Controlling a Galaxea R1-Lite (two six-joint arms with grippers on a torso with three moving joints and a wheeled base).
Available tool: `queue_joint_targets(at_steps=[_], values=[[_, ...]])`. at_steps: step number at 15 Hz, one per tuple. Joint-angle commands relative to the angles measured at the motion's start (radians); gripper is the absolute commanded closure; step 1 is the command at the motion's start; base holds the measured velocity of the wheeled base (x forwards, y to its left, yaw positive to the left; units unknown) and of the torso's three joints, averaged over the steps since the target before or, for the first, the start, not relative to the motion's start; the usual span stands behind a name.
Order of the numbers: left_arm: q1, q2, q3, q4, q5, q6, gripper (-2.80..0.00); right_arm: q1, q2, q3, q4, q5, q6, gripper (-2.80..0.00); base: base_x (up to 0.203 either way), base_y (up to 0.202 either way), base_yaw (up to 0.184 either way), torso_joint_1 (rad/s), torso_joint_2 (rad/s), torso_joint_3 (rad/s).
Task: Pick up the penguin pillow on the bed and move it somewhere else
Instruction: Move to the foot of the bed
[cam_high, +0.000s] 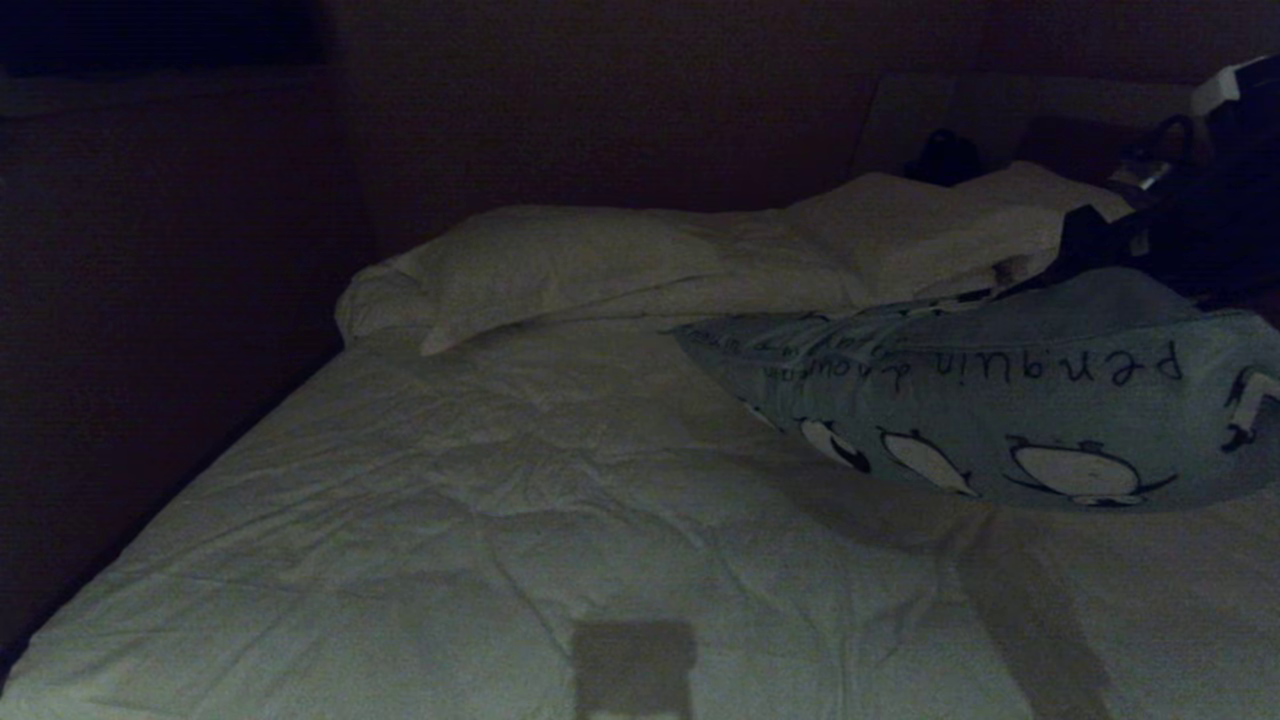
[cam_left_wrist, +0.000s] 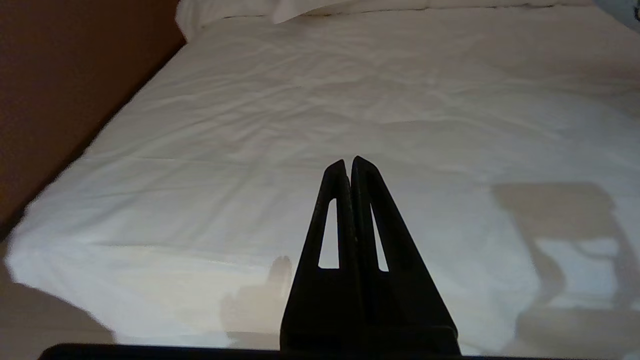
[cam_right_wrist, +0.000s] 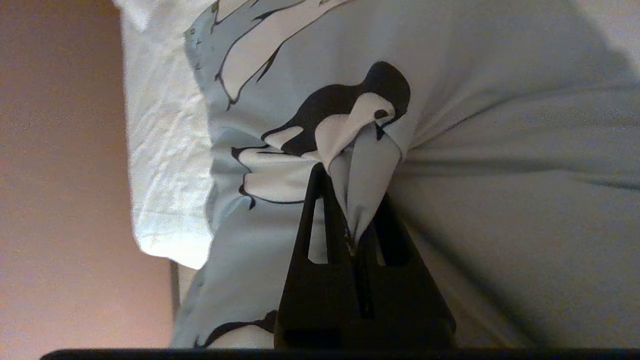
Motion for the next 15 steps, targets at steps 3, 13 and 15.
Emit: queue_joint_targets(at_steps=[3, 13, 15], values=[[0.0, 0.0, 0.0, 0.0, 0.001, 0.0, 0.0, 0.073, 0.024, -0.003, -0.026, -0.001, 0.048, 0.0, 0.0, 0.197, 0.001, 0.003, 0.0, 0.007], [0.0, 0.0, 0.0, -0.001, 0.001, 0.002, 0.0, 0.323, 0.09, -0.007, -0.143, -0.232, 0.115, 0.0, 0.0, 0.195, 0.0, 0.003, 0.0, 0.002], [0.0, 0.0, 0.0, -0.001, 0.001, 0.002, 0.0, 0.355, 0.099, -0.008, -0.146, -0.235, 0.117, 0.0, 0.0, 0.195, -0.001, 0.009, 0.0, 0.003]])
